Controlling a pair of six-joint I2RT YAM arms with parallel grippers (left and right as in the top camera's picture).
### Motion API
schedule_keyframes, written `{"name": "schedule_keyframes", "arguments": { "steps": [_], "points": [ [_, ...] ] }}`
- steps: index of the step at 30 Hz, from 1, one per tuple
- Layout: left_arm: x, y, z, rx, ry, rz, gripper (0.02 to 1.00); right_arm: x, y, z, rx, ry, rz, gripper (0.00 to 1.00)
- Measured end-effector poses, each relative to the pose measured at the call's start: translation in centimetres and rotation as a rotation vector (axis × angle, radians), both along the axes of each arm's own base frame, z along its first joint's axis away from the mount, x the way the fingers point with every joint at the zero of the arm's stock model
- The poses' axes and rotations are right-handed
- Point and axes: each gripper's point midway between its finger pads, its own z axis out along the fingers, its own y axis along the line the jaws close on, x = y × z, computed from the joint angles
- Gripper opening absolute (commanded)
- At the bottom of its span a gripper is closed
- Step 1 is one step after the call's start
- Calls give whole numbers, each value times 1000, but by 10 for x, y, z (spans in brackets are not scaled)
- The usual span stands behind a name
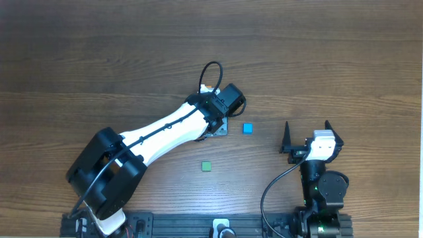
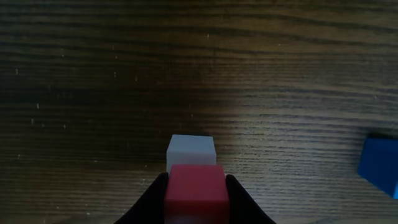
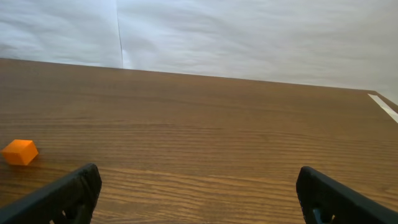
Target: Stack Cubes
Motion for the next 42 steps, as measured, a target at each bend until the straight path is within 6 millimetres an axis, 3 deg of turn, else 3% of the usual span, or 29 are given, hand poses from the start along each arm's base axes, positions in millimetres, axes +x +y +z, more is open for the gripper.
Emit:
{"name": "schedule_keyframes", "arguments": {
  "steps": [42],
  "points": [
    [5,5,0,5,-13,26,56,0,0,0,0,0,0,991]
  ]
}}
